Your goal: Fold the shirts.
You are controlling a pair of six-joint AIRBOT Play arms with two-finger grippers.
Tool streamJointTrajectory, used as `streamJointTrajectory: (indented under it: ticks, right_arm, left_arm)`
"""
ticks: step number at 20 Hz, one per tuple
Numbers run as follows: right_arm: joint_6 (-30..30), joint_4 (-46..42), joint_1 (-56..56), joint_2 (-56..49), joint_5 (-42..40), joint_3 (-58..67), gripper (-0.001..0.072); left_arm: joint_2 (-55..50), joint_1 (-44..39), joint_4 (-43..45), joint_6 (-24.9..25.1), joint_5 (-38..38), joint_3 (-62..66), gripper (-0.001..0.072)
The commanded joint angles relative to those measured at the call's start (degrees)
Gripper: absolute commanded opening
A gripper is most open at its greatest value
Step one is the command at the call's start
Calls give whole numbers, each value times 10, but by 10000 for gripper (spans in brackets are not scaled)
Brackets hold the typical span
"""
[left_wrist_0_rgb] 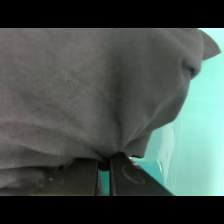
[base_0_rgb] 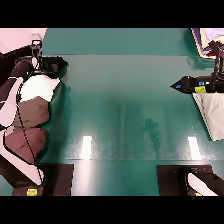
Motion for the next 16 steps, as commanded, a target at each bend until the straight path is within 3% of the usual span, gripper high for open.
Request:
streamJointTrajectory:
  ticks: [1, 4, 10, 13, 16]
  right_arm:
    - [0, 1, 0, 0, -1, 0, 23]
    - [0, 7, 0, 0, -18, 10, 22]
    - [0, -1, 0, 0, -50, 159, 22]
    - [0, -16, 0, 0, -45, 218, 22]
    - [0, -17, 0, 0, -17, 258, 22]
  left_arm:
    - [0, 2, 0, 1, -53, 45, 28]
    - [66, -2, -1, 6, -105, 118, 28]
    - [313, -76, 0, 77, -273, 204, 27]
    - [386, -164, 0, 68, -358, 203, 26]
    - [389, -278, 0, 25, -435, 172, 26]
